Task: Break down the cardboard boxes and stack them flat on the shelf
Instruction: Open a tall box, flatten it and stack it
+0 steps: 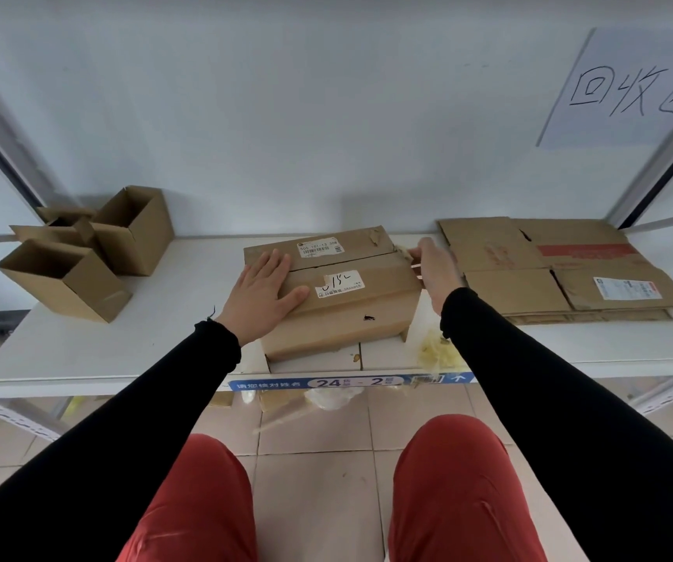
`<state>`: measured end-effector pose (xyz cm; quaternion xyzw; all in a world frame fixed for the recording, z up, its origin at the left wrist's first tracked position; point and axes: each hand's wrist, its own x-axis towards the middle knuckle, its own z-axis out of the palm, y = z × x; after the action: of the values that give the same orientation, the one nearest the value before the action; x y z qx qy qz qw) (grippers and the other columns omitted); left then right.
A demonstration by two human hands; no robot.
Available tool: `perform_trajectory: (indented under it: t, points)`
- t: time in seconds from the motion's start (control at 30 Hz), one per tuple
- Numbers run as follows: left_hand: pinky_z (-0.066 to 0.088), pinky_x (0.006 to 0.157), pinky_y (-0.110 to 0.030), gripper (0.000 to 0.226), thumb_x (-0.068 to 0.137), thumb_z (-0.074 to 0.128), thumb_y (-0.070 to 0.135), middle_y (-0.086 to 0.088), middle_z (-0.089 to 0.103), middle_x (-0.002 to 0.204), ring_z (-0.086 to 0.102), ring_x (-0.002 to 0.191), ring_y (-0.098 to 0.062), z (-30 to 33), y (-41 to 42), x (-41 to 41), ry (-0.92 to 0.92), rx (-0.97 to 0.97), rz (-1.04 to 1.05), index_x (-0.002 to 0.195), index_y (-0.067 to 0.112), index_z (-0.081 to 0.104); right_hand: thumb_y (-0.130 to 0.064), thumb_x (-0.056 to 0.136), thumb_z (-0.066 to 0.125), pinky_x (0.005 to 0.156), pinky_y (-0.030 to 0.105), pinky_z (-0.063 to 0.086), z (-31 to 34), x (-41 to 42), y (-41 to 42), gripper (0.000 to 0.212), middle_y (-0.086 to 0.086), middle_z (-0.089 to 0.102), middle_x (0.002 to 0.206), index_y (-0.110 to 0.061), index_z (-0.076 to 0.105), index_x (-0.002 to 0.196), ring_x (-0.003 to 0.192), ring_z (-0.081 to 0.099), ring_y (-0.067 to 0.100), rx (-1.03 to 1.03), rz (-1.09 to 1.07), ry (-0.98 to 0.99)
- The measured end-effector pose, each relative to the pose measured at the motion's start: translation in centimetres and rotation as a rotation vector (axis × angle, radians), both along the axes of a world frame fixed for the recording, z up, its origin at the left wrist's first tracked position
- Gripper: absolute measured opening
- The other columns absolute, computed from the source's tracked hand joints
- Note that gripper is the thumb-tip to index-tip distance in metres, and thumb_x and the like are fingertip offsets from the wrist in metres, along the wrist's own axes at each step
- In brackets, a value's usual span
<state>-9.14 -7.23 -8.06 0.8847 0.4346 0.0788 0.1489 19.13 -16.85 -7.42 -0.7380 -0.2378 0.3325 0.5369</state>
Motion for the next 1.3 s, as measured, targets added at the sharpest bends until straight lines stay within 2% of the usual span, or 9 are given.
perform_trajectory:
  t: [0.1,0.3,0.4,0.5,0.73,0.87,1.0,1.1,1.3]
  points:
    - [-0.002,0.125,-0.037,0.077,0.101,0.034,0.062,-0.001,0.003,0.169,-0.004,0.155,-0.015,0.1,-0.1,0.1,-0.002,-0.005,-0.003,0.161,0.02,0.011,-0.054,0.09,0.056,0.077,0.036,0.049,-0.2,0.3,-0.2,0.053,0.006,0.07,0.09,-0.002,0.066,0.09,0.084,0.063,0.02,-0.062,0.056,-0.17]
    - [-0.004,0.124,-0.034,0.077,0.1,0.035,0.062,0.002,0.001,0.169,-0.005,0.155,-0.013,0.4,-0.1,-0.4,0.0,-0.022,0.004,0.161,0.022,0.01,-0.01,0.1,0.056,0.057,0.027,0.052,-1.8,1.5,0.3,0.02,0.007,0.062,0.082,-0.007,0.063,0.081,0.067,0.057,0.016,0.139,-0.195,0.622]
    - [-0.003,0.125,-0.036,0.078,0.1,0.034,0.063,0.001,0.002,0.169,-0.005,0.155,-0.013,0.4,-0.1,-0.4,0.005,-0.026,0.003,0.161,0.022,0.01,-0.009,0.102,0.055,0.058,0.03,0.06,-2.0,2.6,-0.6,0.017,0.005,0.057,0.076,-0.004,0.061,0.087,0.066,0.054,0.013,0.236,-0.332,0.738]
    - [-0.004,0.124,-0.035,0.078,0.1,0.034,0.062,0.0,0.002,0.169,-0.005,0.155,-0.014,0.4,-0.3,-0.2,0.005,-0.022,-0.001,0.161,0.02,0.01,-0.018,0.1,0.063,0.08,0.035,0.062,-1.3,3.8,-2.3,0.015,0.007,0.061,0.085,-0.004,0.064,0.105,0.073,0.058,0.013,0.225,-0.291,0.451]
    - [0.0,0.125,-0.036,0.075,0.101,0.038,0.057,-0.005,0.008,0.168,0.0,0.155,-0.018,0.2,-0.2,0.0,-0.021,0.013,-0.004,0.16,0.016,0.016,-0.035,0.095,0.068,0.066,0.03,0.045,-3.3,5.8,-9.9,0.023,-0.003,0.06,0.084,-0.014,0.065,0.103,0.077,0.057,0.018,-0.062,-0.006,-0.536]
    - [0.0,0.125,-0.037,0.074,0.102,0.038,0.056,-0.005,0.008,0.168,0.001,0.155,-0.019,0.4,-0.4,0.4,-0.018,0.013,0.0,0.16,0.017,0.016,-0.024,0.092,0.071,0.057,0.032,0.038,-6.4,5.9,-12.0,0.05,-0.002,0.053,0.073,-0.016,0.047,0.135,0.066,0.053,0.019,-0.243,0.128,-0.706]
    - [0.0,0.125,-0.037,0.074,0.102,0.039,0.056,-0.004,0.008,0.168,0.0,0.155,-0.018,0.4,-0.5,0.4,-0.024,0.015,0.009,0.16,0.017,0.016,-0.026,0.092,0.069,0.059,0.032,0.039,-9.1,4.9,-11.7,0.008,-0.003,0.056,0.074,-0.023,0.061,0.092,0.073,0.057,0.023,-0.319,0.285,-0.883]
    - [0.0,0.125,-0.037,0.074,0.102,0.039,0.056,-0.003,0.008,0.168,0.0,0.155,-0.017,0.4,-0.4,0.3,-0.02,0.007,0.01,0.16,0.017,0.017,-0.024,0.093,0.069,0.069,0.033,0.043,-9.9,4.6,-11.1,0.011,-0.002,0.058,0.09,-0.02,0.07,0.083,0.09,0.058,0.023,-0.318,0.309,-0.877]
    - [-0.001,0.125,-0.038,0.074,0.102,0.039,0.056,-0.003,0.008,0.168,-0.001,0.155,-0.018,0.4,-0.5,0.5,-0.019,0.007,0.006,0.161,0.017,0.016,-0.053,0.105,0.028,0.086,0.043,0.049,-8.2,4.4,-11.8,0.061,0.001,0.058,0.109,-0.01,0.071,0.095,0.109,0.047,0.022,-0.519,0.498,-0.984]
